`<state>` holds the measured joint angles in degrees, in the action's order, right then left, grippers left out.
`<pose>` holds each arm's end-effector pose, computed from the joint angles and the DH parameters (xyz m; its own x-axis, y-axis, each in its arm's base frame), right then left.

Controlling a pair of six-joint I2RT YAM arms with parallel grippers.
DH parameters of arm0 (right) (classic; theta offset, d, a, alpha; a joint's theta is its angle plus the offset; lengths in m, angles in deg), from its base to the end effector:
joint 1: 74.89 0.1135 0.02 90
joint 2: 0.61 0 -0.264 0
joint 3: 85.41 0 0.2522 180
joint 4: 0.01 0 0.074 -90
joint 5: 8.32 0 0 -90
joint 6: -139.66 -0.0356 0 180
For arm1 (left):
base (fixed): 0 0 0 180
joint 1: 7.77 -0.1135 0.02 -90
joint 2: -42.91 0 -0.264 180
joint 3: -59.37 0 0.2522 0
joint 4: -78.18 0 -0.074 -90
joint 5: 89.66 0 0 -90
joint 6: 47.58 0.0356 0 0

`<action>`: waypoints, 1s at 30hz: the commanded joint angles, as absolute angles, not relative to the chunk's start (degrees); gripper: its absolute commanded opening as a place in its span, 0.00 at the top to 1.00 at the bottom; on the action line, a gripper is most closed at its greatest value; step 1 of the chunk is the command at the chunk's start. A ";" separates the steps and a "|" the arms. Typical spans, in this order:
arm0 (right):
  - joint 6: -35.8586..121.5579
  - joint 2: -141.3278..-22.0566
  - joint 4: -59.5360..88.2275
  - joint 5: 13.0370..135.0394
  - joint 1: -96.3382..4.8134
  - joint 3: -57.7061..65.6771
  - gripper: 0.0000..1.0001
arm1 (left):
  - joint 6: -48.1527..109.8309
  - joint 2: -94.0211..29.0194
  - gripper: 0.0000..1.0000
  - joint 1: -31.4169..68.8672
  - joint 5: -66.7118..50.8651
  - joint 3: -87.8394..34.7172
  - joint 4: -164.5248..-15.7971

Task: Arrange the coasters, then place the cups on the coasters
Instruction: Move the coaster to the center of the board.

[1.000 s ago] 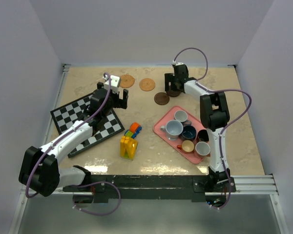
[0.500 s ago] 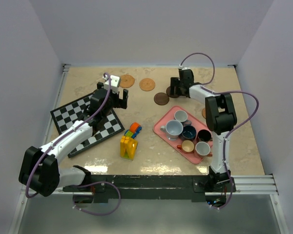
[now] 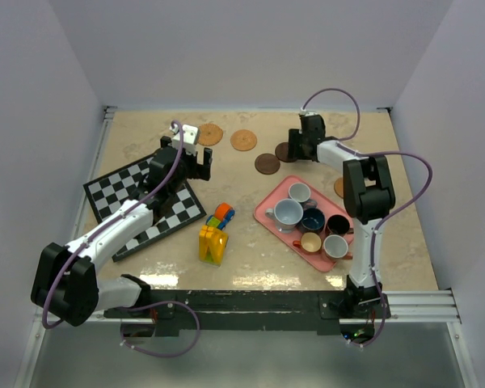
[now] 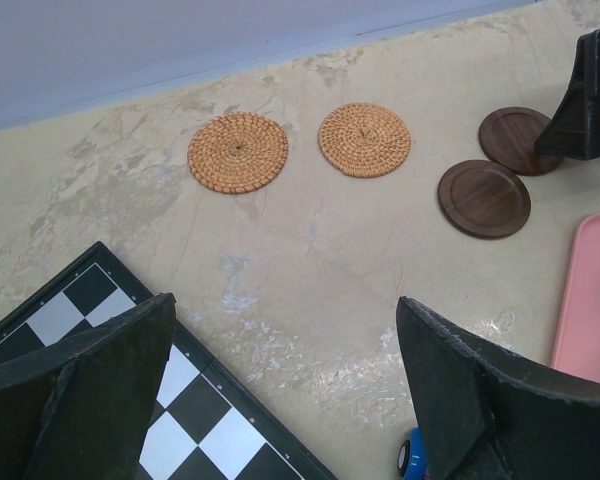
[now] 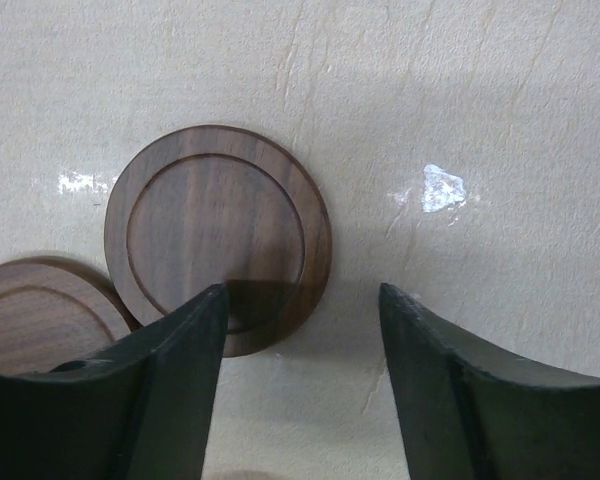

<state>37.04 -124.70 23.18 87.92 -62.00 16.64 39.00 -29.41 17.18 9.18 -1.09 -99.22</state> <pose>0.4676 0.1030 0.1598 -0.7075 0.0609 -0.7041 0.0076 0.9969 0.0786 0.2674 -0.1184 0.2859 -0.2428 0.0480 -0.9689 0.2679 0.9633 -0.0195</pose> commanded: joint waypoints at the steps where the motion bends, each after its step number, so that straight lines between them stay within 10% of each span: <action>1: 37.98 -124.53 28.60 89.76 -64.25 16.86 0.41 | 38.73 -27.76 0.04 17.54 9.74 -1.15 -102.03; 30: 38.94 -119.18 29.57 93.98 -68.30 7.90 0.58 | 37.67 -27.67 0.04 17.54 8.78 -1.06 -102.21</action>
<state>37.15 -120.31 23.51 88.86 -66.70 10.76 38.54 -29.17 17.18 9.31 -1.09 -99.22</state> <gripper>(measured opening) 0.427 0.962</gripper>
